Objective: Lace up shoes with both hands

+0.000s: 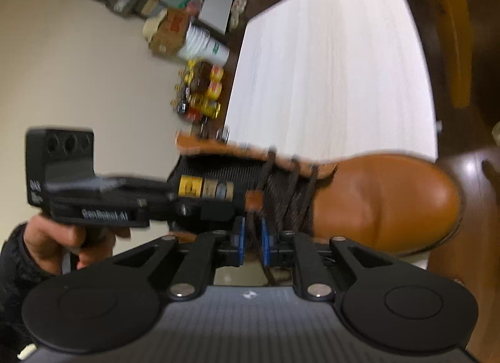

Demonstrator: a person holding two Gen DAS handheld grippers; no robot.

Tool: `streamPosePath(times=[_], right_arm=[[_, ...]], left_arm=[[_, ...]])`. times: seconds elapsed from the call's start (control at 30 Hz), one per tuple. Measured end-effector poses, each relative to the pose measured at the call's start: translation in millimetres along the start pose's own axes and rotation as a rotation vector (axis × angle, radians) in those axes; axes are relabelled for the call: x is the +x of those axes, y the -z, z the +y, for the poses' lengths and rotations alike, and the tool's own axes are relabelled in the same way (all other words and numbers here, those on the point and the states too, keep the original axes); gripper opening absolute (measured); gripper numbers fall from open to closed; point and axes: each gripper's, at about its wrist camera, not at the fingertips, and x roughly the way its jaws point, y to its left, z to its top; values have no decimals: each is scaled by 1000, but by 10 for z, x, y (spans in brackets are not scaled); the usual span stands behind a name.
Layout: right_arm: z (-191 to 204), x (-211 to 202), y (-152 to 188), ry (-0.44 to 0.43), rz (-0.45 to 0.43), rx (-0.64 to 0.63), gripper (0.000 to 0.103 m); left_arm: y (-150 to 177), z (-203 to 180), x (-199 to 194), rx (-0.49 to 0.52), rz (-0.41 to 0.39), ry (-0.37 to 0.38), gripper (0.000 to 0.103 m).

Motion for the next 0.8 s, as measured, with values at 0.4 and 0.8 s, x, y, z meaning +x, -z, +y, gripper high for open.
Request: streamPosePath(times=[0.4,0.8], right_arm=[[-84,127,-163,-53,-31,-3,14],[-111,149,-238,-50,28,-20,1]], left_arm=[[60,-75,-12,120,-29,5,10],[80,-63,-31,129,-37,14,10]])
